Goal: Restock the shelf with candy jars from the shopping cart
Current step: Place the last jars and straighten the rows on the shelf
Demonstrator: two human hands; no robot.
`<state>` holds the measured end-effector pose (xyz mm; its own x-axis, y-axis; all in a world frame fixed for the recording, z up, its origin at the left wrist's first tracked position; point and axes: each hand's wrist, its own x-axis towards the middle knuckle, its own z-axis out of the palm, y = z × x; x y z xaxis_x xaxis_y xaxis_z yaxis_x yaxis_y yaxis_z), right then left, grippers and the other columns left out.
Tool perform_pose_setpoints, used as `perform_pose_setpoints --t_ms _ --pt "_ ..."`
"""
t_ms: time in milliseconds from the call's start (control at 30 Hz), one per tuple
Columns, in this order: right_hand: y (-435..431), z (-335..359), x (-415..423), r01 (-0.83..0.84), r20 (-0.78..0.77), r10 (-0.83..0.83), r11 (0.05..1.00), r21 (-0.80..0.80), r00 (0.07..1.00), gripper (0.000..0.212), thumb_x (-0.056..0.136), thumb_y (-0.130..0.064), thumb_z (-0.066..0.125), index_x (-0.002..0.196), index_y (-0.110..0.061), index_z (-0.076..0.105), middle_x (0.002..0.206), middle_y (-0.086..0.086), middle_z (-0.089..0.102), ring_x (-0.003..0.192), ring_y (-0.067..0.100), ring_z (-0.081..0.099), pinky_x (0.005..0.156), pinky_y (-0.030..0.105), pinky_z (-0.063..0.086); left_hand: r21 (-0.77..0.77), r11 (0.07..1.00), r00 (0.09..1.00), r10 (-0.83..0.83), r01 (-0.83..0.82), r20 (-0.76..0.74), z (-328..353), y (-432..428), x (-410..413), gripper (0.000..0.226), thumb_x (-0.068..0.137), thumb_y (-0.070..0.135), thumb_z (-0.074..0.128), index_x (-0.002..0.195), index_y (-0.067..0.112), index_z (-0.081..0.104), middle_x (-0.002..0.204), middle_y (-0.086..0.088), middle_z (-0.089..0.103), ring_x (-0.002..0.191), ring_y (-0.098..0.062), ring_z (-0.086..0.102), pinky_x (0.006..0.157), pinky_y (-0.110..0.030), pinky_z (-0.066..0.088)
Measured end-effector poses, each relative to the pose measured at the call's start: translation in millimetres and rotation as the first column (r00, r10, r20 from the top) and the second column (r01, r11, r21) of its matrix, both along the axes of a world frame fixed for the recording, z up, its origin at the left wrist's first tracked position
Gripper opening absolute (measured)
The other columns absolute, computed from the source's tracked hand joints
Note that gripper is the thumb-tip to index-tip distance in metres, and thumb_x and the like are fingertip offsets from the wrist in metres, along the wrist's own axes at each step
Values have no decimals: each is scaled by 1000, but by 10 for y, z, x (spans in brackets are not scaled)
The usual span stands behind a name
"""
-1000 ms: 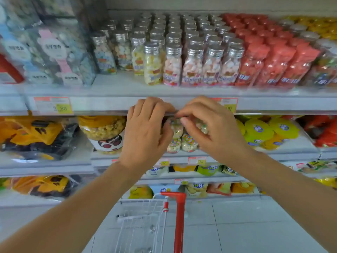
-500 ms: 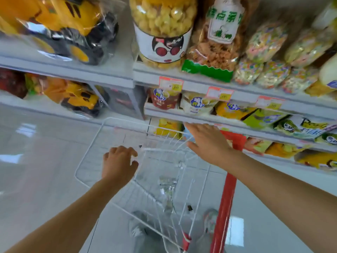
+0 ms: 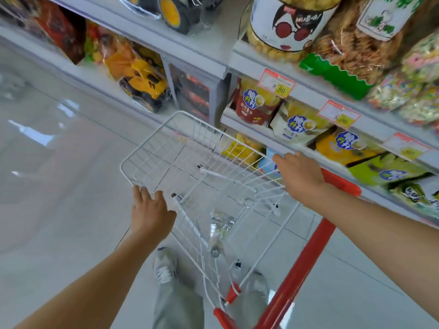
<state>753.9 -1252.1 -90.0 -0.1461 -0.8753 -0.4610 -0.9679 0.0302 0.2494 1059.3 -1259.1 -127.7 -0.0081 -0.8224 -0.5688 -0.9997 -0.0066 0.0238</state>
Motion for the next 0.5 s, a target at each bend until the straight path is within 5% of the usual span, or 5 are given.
perform_pose_setpoints --t_ms 100,233,367,500 --pt "114 -17 -134 -97 -32 97 995 -3 995 60 82 -16 69 133 -23 38 115 2 58 111 23 53 85 32 36 -55 996 997 -72 72 3 21 122 -1 55 97 32 45 145 9 32 157 -19 14 147 -33 -2 119 -39 7" --pt "182 -61 -279 -170 -54 166 983 -67 985 56 78 -13 64 130 -24 47 105 -2 61 107 21 55 98 32 30 -100 988 993 -121 121 3 -26 219 67 43 96 31 44 133 11 54 150 -10 38 145 -30 14 117 -37 17" --pt "119 -60 -386 -166 -80 159 983 -84 984 58 80 -6 60 132 -26 49 105 -1 60 108 22 54 106 36 23 -67 944 939 -310 322 149 56 216 0 37 96 42 34 112 26 64 116 5 62 121 -22 40 102 -34 29" --pt "-65 -61 -460 -127 -54 124 989 -71 991 58 81 -2 59 132 -29 53 110 0 58 112 23 51 105 37 22 8 902 889 -426 431 167 59 51 -85 37 98 43 31 100 29 65 98 8 68 106 -18 46 95 -33 32"
